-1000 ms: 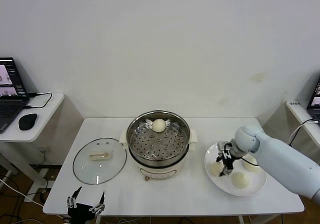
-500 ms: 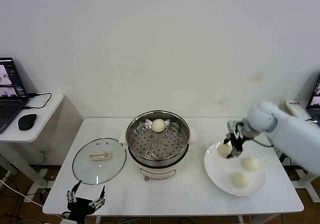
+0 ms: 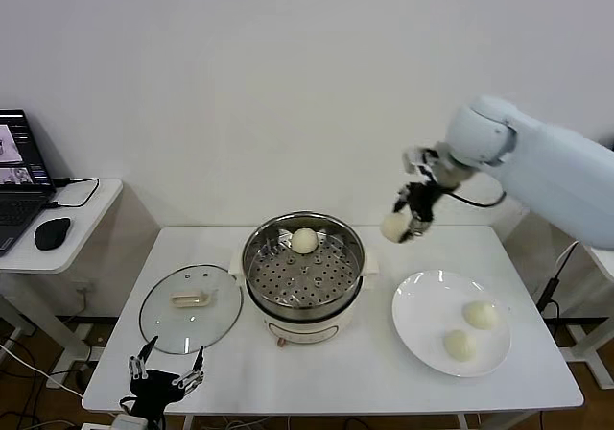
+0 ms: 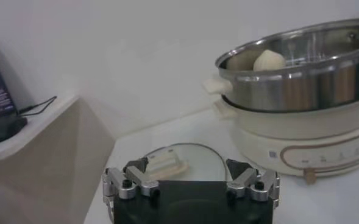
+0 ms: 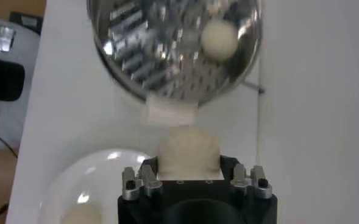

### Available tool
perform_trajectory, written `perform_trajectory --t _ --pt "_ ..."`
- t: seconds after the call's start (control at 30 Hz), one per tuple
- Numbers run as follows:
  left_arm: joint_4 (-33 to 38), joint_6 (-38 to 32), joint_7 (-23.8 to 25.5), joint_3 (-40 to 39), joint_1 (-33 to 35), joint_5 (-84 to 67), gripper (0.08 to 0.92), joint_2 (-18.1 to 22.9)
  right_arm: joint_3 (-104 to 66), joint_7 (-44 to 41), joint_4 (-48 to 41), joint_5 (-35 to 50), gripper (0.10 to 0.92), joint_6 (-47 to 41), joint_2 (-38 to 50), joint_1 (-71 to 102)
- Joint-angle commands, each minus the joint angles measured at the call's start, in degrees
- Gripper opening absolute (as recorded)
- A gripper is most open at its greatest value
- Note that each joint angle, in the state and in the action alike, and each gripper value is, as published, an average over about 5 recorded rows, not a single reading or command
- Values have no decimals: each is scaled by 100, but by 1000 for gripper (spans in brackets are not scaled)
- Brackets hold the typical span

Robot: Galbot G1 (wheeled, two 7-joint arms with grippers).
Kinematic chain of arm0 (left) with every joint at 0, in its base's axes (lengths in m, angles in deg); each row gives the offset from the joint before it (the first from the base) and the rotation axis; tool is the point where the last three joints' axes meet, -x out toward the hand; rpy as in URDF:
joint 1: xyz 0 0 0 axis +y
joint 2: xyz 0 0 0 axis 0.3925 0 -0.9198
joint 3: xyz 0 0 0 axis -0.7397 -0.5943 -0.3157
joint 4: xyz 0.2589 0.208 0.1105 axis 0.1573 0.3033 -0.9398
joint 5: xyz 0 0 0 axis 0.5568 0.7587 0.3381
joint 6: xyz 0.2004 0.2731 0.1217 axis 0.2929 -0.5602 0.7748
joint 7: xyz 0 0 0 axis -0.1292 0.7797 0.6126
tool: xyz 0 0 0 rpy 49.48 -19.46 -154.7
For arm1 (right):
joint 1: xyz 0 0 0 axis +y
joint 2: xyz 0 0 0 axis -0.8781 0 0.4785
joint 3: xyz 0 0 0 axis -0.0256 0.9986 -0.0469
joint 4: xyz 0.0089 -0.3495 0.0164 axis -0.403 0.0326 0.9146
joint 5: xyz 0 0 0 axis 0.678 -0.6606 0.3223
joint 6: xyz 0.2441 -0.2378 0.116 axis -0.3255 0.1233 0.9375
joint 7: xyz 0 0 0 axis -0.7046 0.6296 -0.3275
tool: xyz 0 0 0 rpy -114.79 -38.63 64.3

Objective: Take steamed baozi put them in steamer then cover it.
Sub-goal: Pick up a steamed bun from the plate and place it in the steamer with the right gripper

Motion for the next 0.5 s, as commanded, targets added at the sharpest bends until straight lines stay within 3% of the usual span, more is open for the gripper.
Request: perform_trajectory --t 0.03,0.5 --pt "32 13 9 37 -56 -45 823 30 434 -41 -924 522 626 -236 -1841 -346" --pt "-90 20 14 73 -241 -142 823 2 393 69 -2507 30 619 -137 -3355 670"
